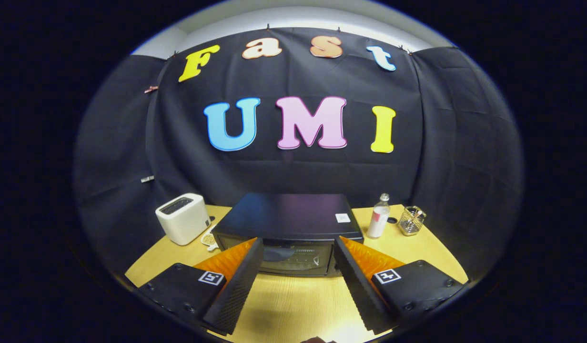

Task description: Open the toaster oven, put the food inside, and close the toaster oven door.

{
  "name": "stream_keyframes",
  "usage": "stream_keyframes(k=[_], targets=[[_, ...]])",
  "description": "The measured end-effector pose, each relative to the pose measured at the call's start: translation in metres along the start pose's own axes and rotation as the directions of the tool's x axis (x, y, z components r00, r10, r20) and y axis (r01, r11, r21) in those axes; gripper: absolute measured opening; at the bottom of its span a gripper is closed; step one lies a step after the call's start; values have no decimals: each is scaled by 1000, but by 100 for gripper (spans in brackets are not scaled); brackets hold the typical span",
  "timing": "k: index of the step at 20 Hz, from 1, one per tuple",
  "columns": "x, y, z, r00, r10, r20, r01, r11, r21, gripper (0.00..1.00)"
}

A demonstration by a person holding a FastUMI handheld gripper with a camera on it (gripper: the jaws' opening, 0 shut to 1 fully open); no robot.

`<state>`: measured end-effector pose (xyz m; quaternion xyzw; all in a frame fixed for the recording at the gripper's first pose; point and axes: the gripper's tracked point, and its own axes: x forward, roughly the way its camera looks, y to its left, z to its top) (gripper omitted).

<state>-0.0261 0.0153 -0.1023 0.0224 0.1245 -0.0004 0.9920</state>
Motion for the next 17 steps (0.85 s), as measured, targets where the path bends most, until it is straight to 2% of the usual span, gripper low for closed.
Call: stream_keyframes(k=[6,9,17], targets=[[-40,-47,74,984,-95,148,94,995,15,97],[-46,-60,78,978,-130,161,131,991,3,97],[-44,-64,68,979,-148,141,149,989,6,97]])
